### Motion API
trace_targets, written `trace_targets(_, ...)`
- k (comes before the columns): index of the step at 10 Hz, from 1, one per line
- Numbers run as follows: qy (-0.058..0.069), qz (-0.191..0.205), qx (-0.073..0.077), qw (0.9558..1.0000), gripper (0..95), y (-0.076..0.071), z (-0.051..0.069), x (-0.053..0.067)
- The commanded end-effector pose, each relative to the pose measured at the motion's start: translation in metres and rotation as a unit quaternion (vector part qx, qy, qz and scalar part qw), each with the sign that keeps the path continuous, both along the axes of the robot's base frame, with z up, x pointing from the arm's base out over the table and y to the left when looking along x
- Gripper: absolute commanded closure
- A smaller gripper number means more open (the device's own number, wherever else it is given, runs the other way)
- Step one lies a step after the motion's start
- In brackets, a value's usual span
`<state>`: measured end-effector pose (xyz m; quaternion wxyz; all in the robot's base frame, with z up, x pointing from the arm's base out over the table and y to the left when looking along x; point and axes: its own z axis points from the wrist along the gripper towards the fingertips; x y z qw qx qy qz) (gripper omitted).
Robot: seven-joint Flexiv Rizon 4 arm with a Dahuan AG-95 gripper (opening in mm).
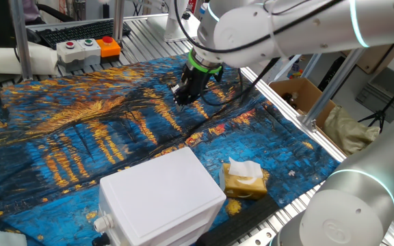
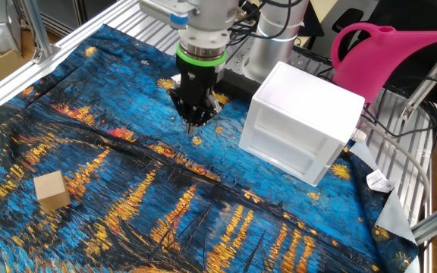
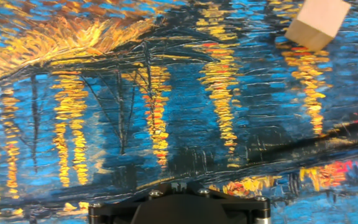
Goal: Pick up the small block on the left and move it to the right
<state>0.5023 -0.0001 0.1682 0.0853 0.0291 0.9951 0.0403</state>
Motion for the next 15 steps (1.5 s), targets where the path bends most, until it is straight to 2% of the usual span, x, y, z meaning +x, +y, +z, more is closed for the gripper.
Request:
trace_targets(1,-0.027,-0.008,0.002,0.9996,95.0,0.0002,0.0011,-0.0023)
trace_targets(2,-0.05,-0.03,0.01,0.9982,95.0,0.0002,0.0011,-0.0023)
trace_targets(3,-0.07,-0.042,0.008,0.9966,95.0,0.0002,0.0011,-0.0023)
trace_targets(4,-0.063,-0.043,0.013,0.997,95.0,0.0002,0.0011,-0.0023)
trace_targets(5,-0.058,-0.058,0.026,0.9963,95.0,0.001,0.0048,-0.0029)
trace_targets(6,-0.057,-0.062,0.024,0.9961,95.0,0.001,0.005,-0.0029)
trace_targets(7,-0.033,-0.052,0.021,0.9979,95.0,0.0008,0.0037,-0.0027)
trace_targets(8,0.02,-0.034,0.025,0.9989,95.0,0.0007,0.0036,-0.0027)
trace_targets(9,0.039,-0.03,0.028,0.9984,95.0,0.0007,0.0036,-0.0027)
trace_targets(11,0.045,-0.031,0.029,0.9981,95.0,0.0005,0.0027,-0.0025)
trace_targets(12,0.046,-0.03,0.034,0.9979,95.0,0.0001,0.0007,-0.0022)
trace_targets(13,0.055,-0.027,0.051,0.9968,95.0,-0.0003,-0.001,-0.0019)
trace_targets(14,0.069,-0.024,0.063,0.9954,95.0,-0.0001,-0.0011,-0.0016)
trace_targets(15,0.079,-0.019,0.062,0.9947,95.0,0.0008,-0.0009,-0.0006)
